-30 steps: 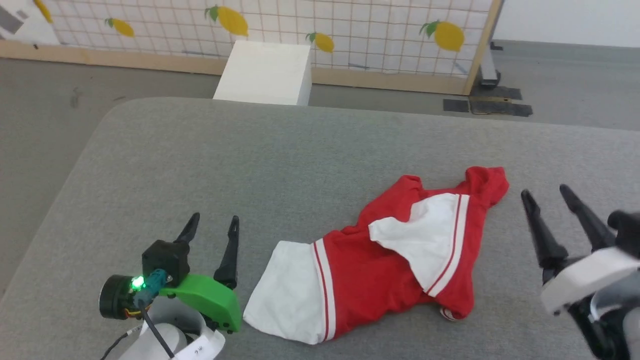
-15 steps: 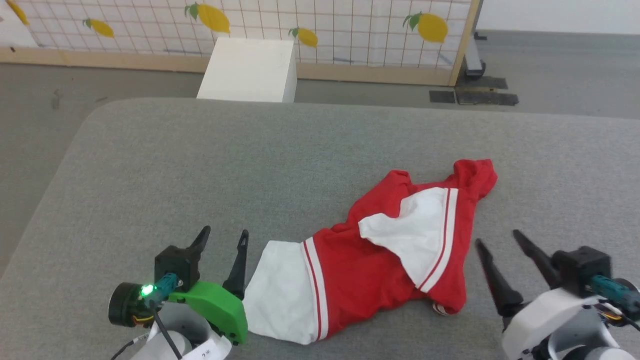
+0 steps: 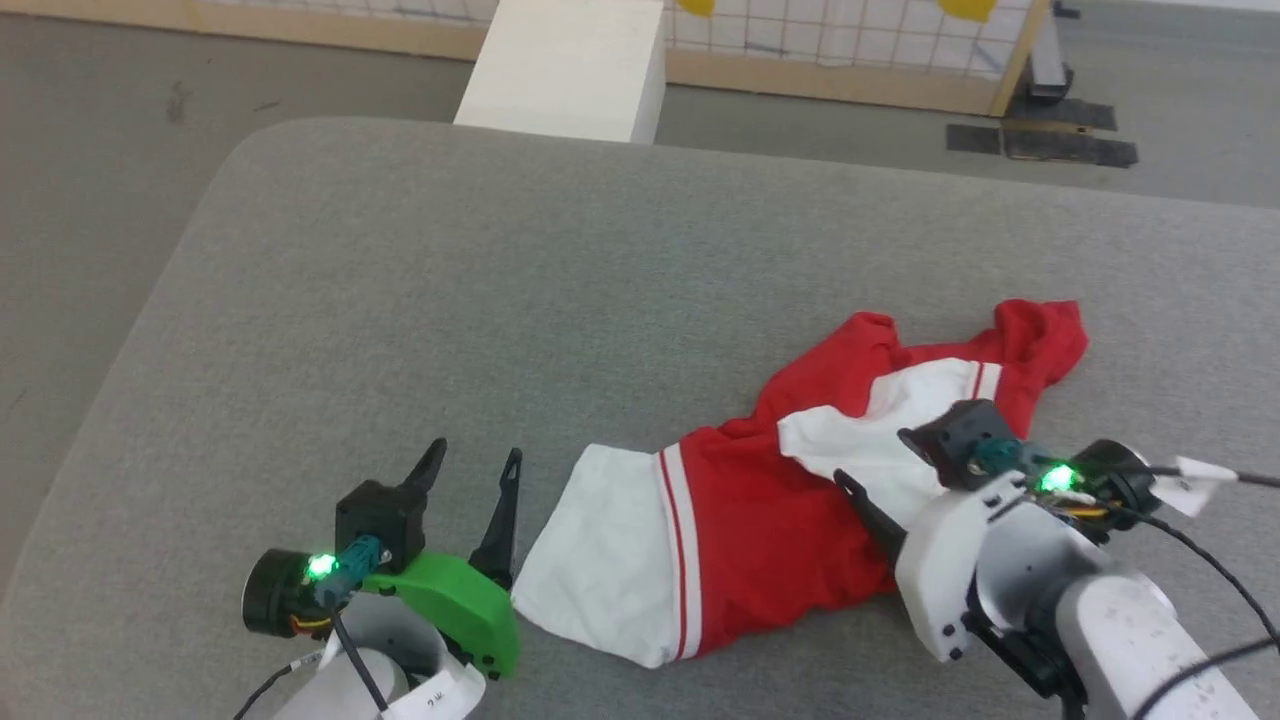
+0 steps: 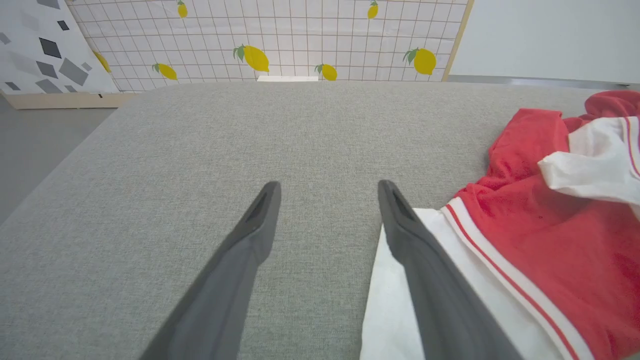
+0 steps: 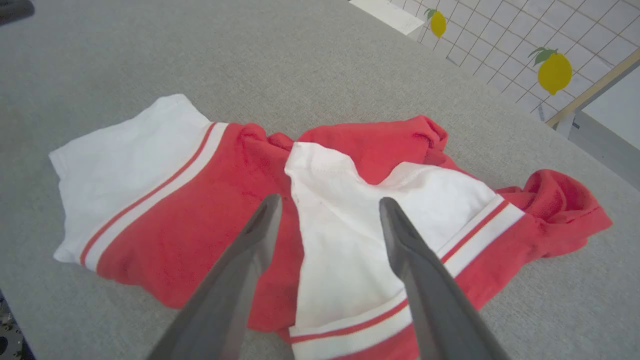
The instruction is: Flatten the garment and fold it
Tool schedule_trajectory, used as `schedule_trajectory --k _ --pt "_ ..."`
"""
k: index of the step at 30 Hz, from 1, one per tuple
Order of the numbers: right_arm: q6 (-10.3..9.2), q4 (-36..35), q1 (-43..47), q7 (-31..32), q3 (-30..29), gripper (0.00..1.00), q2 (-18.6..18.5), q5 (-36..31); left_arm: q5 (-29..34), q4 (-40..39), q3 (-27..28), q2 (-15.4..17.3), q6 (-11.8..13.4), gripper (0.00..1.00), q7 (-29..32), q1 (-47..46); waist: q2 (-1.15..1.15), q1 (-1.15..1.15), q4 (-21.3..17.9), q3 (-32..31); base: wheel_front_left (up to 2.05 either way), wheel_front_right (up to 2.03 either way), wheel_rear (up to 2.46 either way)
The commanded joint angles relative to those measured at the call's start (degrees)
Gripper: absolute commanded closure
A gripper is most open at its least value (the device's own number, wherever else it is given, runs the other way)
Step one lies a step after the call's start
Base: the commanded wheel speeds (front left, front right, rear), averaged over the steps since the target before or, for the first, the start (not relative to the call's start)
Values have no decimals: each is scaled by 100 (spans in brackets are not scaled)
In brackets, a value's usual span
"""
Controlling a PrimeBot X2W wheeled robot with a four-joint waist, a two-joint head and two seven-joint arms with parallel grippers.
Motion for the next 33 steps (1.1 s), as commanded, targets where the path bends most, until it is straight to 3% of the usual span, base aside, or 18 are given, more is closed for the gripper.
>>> schedule_trajectory --k 1,13,14,15,16,27,33 --pt "-8 136 -149 102 52 0 -10 -54 53 9 1 -49 -18 0 -43 -124 0 0 169 138 0 0 0" --pt "-8 1087 -596 541 140 0 10 -465 81 185 -85 -275 -53 0 -182 -339 0 0 540 431 0 0 0" --pt "-8 1117 -604 539 115 29 18 -485 80 209 -86 -289 -55 0 -200 -350 0 0 558 448 0 0 0" --pt "-8 1132 -608 528 90 76 26 -498 79 225 -86 -297 -56 0 -213 -355 0 0 567 455 0 0 0" --pt "-8 1136 -608 489 49 100 47 -505 76 246 -88 -304 -59 0 -228 -356 0 0 577 461 0 0 0" --pt "-8 614 -343 127 -540 100 332 -287 -6 365 -100 -244 -49 0 -210 -232 0 0 259 87 0 0 0" --pt "-8 31 108 214 -1804 100 714 134 -72 291 -80 -132 -32 0 -141 -127 0 0 -141 -162 0 0 0"
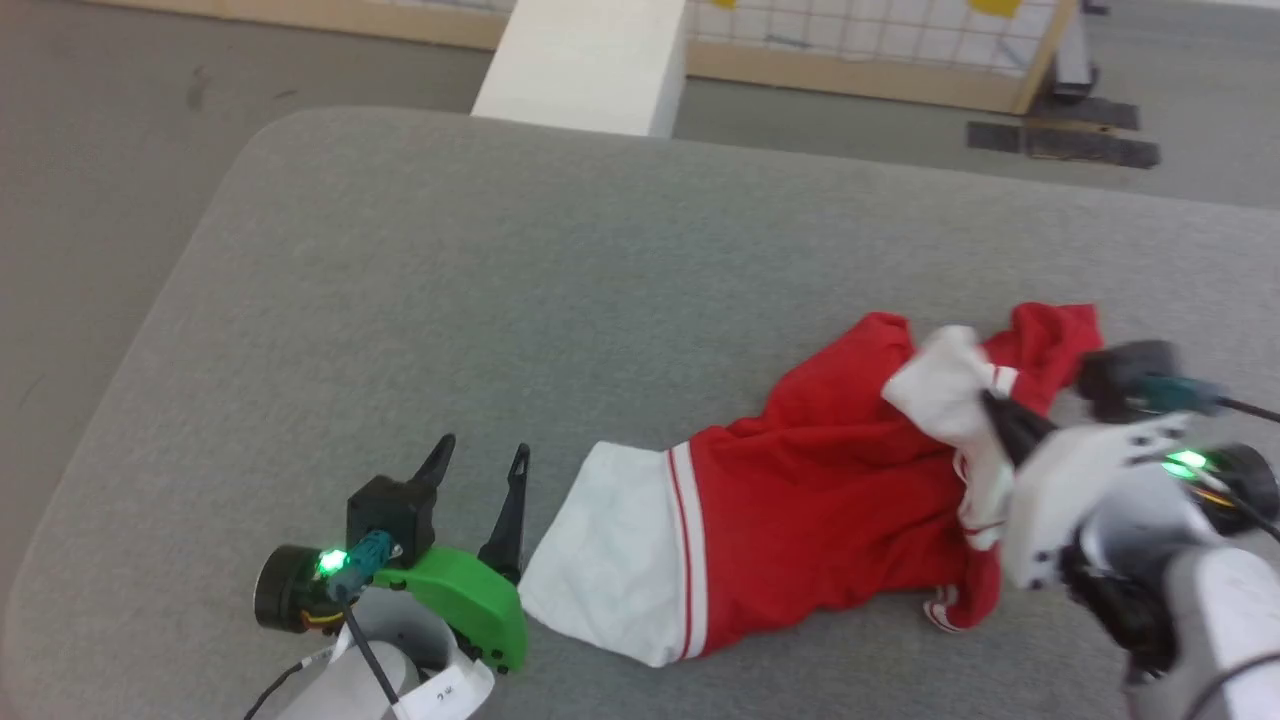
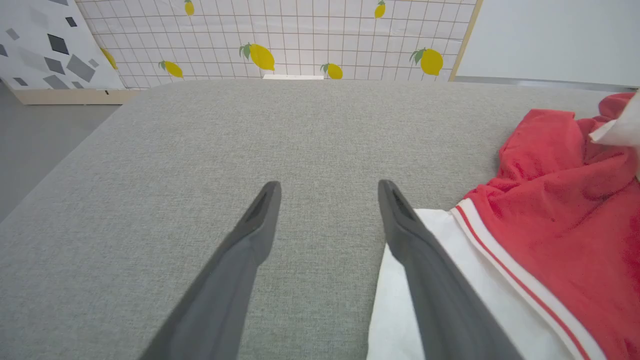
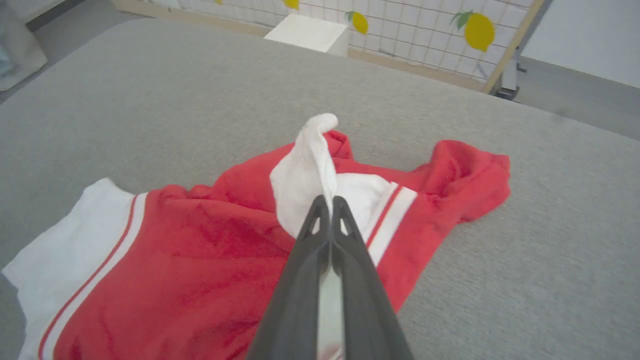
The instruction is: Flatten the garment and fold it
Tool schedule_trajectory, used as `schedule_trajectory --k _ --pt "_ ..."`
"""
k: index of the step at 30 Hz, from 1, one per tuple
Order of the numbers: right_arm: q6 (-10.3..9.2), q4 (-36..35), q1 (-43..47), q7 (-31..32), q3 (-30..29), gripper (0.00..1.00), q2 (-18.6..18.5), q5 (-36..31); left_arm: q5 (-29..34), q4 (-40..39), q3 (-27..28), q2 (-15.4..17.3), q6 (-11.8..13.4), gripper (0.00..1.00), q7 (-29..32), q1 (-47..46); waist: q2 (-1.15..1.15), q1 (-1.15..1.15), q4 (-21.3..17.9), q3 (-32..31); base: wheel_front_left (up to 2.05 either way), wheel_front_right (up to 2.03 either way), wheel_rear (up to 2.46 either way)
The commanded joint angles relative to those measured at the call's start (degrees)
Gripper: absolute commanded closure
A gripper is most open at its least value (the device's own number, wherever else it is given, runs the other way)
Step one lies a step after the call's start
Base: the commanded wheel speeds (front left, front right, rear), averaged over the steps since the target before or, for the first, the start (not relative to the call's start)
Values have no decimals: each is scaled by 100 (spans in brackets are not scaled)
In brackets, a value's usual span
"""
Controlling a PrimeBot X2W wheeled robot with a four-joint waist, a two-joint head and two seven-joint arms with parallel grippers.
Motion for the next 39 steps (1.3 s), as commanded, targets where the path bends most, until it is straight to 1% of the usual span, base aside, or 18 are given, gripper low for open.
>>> schedule_trajectory --k 1,4,7,11,15,21,22,23,26,30,32,35,39 --pt "-8 -128 155 35 -296 100 120 86 -51 -44 14 44 15 0 30 74 0 0 -323 -236 0 0 0" --pt "-8 -340 490 177 -966 100 350 185 -91 -94 23 108 34 0 64 165 0 0 -533 -324 0 0 0" --pt "-8 -466 823 247 -1412 100 504 199 -119 -160 22 164 52 0 91 253 0 0 -695 -339 0 0 0" --pt "-8 -529 1157 102 -2027 100 618 101 -136 -262 2 231 71 0 141 336 0 0 -845 -326 0 0 0" --pt "-8 -233 1258 -33 -2665 100 659 -1 -151 -362 2 302 106 0 173 415 0 0 -954 -303 0 0 0" --pt "-8 547 1215 -185 -3078 100 663 -322 -140 -460 -46 319 116 0 224 410 0 0 -955 -235 0 0 0" --pt "-8 638 1176 -219 -3133 57 664 -396 -142 -468 -50 315 115 0 228 400 0 0 -941 -229 0 0 0" --pt "-8 704 1162 -219 -3151 0 664 -476 -144 -470 -52 313 114 0 231 393 0 0 -931 -229 0 0 0" --pt "-8 764 1108 -275 -3037 0 664 -644 -153 -451 -63 305 115 0 229 394 0 0 -900 -275 0 0 0" --pt "-8 391 1071 -567 -2552 0 649 -624 -181 -423 -32 308 135 0 198 398 0 0 -874 -390 0 0 0" --pt "-8 115 1094 -739 -2237 0 556 -517 -207 -418 -9 313 147 0 187 411 0 0 -869 -460 0 0 0" --pt "-8 -308 1159 -1039 -1691 0 240 -289 -237 -451 16 332 167 0 189 430 0 0 -870 -540 0 0 0" --pt "-8 -705 1280 -1523 -1121 0 -212 -27 -258 -520 24 362 188 0 211 453 0 0 -864 -585 0 0 0"
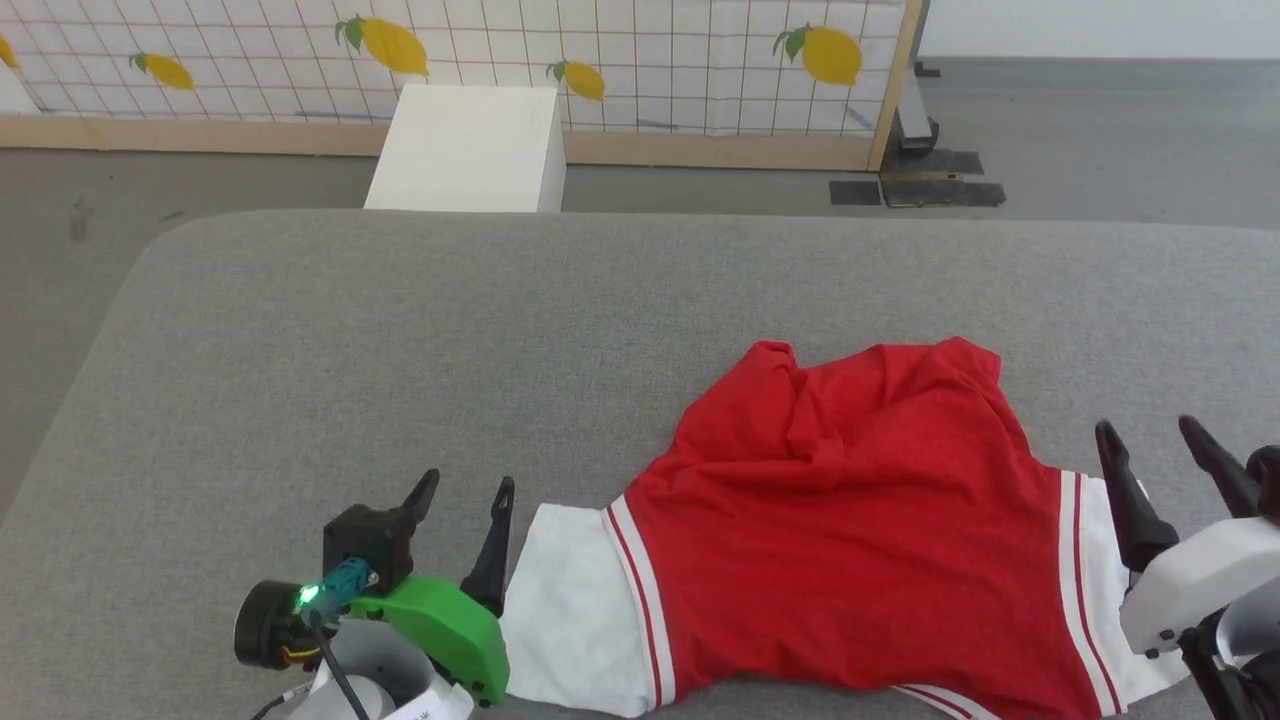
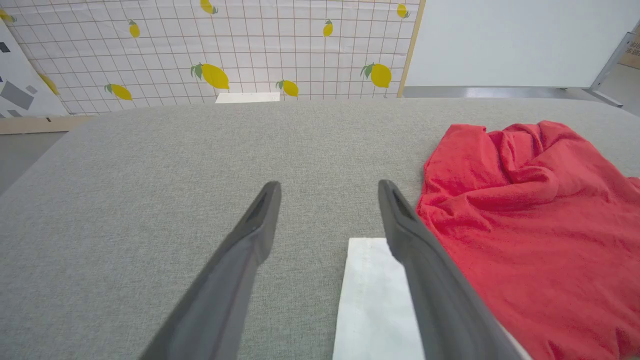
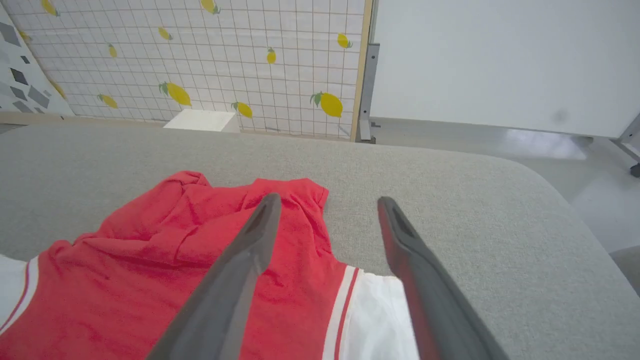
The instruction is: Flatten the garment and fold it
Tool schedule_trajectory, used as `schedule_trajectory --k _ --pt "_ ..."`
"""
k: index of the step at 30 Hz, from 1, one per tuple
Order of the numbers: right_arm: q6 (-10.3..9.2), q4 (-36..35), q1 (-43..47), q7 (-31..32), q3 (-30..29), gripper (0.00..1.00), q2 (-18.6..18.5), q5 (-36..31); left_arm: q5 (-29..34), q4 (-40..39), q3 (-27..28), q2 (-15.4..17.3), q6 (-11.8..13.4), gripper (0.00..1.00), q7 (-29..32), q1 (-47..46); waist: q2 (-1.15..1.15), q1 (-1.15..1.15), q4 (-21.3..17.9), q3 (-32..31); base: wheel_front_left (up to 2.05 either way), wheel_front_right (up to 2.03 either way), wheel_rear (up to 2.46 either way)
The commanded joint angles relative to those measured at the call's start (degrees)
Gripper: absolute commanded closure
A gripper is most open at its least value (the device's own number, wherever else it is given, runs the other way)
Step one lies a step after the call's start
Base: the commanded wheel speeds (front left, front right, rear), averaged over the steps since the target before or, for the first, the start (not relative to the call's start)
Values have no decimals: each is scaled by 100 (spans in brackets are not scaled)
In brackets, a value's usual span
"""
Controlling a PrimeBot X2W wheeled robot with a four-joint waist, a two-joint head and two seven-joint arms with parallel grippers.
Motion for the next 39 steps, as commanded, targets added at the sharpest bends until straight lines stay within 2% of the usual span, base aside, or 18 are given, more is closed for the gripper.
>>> schedule_trajectory --k 1,6,11,18,24,28,33,39 --pt "-8 -86 112 -177 121 0 -119 67 0 -34 19 47 35 0 -16 55 0 0 7 -10 0 0 0" --pt "-8 -281 380 -613 470 0 -371 132 31 -196 4 181 21 0 22 79 0 0 23 54 0 0 0" --pt "-8 -366 637 -762 485 0 -344 89 -44 -502 -101 489 -108 0 489 94 0 0 41 183 0 0 0" --pt "-8 -369 736 -733 352 0 -127 -24 -150 -839 -665 1083 -188 0 2304 59 0 0 31 329 0 0 0" --pt "-8 -333 669 -662 315 0 -65 -85 -394 -1173 -905 1287 16 0 3579 20 0 0 31 411 0 0 0" --pt "-8 -331 609 -628 331 0 -44 -95 -445 -1141 -1040 1332 54 0 4081 -69 0 0 -2 514 0 0 0" --pt "-8 -357 574 -597 361 0 -38 -122 -451 -933 -940 1169 191 0 4124 -280 0 0 -59 690 0 0 0" --pt "-8 -367 533 -606 317 0 -37 -170 -673 -746 -877 1019 130 0 4218 -376 0 0 -121 879 0 0 0"
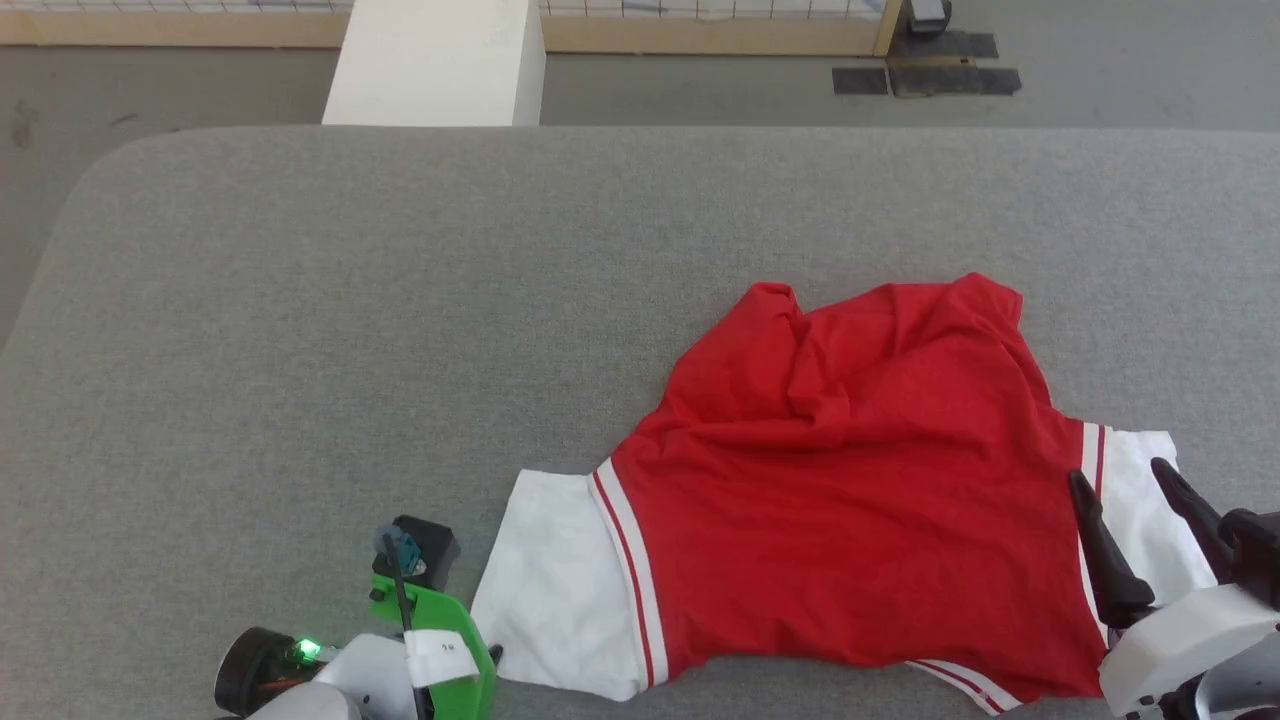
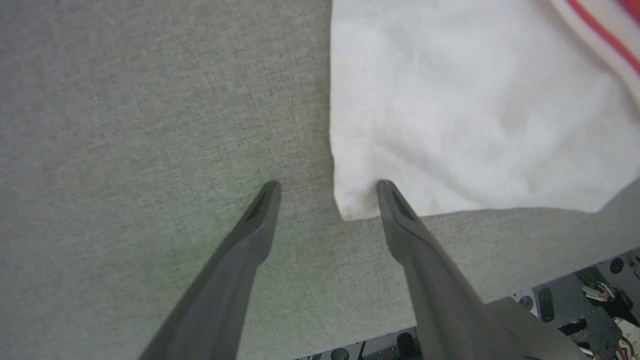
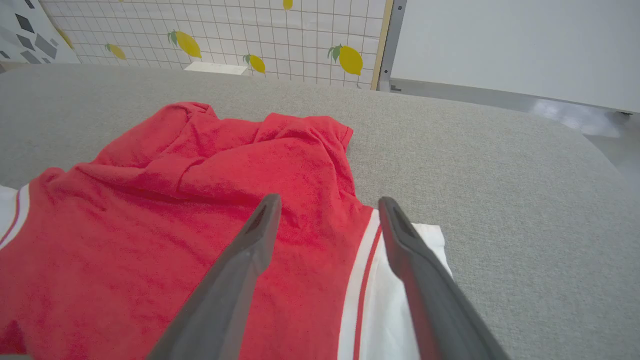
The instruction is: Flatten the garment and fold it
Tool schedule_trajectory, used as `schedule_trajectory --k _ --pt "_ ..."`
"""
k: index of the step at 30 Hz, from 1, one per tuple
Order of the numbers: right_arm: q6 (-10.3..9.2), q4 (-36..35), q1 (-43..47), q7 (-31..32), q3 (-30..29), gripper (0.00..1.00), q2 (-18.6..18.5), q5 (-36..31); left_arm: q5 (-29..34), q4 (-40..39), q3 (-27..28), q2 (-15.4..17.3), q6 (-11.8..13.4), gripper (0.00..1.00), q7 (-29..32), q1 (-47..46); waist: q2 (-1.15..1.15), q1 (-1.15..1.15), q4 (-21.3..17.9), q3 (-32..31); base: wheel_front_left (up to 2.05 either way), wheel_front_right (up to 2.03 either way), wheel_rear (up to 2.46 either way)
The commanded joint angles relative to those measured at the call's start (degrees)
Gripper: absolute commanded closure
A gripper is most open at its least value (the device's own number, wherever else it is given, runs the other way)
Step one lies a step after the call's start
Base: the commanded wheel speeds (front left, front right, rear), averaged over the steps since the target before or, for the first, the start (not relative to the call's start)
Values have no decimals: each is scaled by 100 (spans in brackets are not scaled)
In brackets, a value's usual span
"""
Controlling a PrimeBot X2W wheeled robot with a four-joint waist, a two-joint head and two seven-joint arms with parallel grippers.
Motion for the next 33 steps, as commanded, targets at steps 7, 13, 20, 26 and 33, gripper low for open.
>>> schedule_trajectory --k 7,13,20,26,33 --pt "-8 1 -196 -38 -32 0 28 -67 -229 260 -87 -150 -116 100 143 -69 0 0 -84 212 0 0 0" --pt "-8 133 -178 2 -61 0 54 -116 -37 418 334 -282 39 100 -716 -284 0 0 -6 19 0 0 0" --pt "-8 162 -160 101 7 0 61 -87 69 706 756 -231 288 100 -1382 -320 0 0 94 -224 0 0 0" --pt "-8 98 -96 205 59 0 67 -77 30 980 881 -64 419 100 -1524 -77 0 0 146 -208 0 0 0" --pt "-8 143 -38 261 82 0 68 -73 61 1063 863 -161 369 0 -1903 100 0 0 172 -225 0 0 0"
